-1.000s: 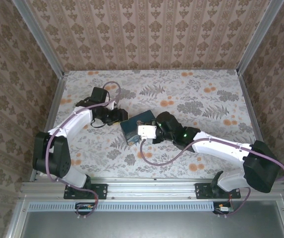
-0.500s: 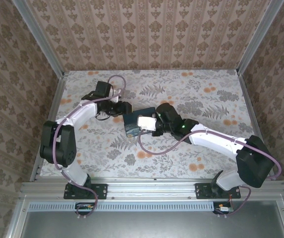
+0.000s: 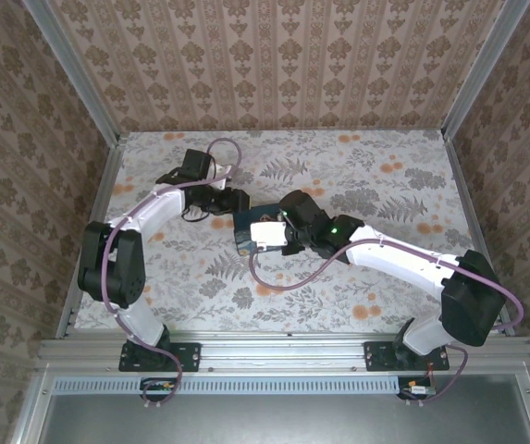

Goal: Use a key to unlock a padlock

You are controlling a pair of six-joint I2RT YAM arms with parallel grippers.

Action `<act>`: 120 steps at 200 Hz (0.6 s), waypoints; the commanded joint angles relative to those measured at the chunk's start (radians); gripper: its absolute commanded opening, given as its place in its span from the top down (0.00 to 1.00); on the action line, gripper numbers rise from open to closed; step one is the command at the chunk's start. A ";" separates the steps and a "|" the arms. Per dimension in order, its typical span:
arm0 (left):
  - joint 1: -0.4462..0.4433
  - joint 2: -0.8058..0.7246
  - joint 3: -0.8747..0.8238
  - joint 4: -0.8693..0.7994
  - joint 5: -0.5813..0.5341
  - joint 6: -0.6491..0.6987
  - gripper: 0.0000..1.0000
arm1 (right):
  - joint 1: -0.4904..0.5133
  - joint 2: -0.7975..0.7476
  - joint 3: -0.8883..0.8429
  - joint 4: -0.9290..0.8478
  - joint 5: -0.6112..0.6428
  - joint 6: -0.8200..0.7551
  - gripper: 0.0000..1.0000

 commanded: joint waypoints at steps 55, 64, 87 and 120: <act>-0.045 0.074 0.061 -0.086 0.065 0.083 0.55 | 0.009 -0.021 0.009 0.041 -0.077 -0.116 1.00; -0.051 0.074 0.065 -0.092 0.067 0.093 0.55 | 0.002 -0.022 0.025 0.021 -0.109 -0.089 1.00; -0.059 0.076 0.067 -0.089 0.080 0.095 0.55 | -0.022 0.003 0.044 0.034 -0.141 -0.027 1.00; -0.065 0.083 0.070 -0.095 0.084 0.103 0.55 | -0.077 0.052 0.100 0.015 -0.214 0.108 1.00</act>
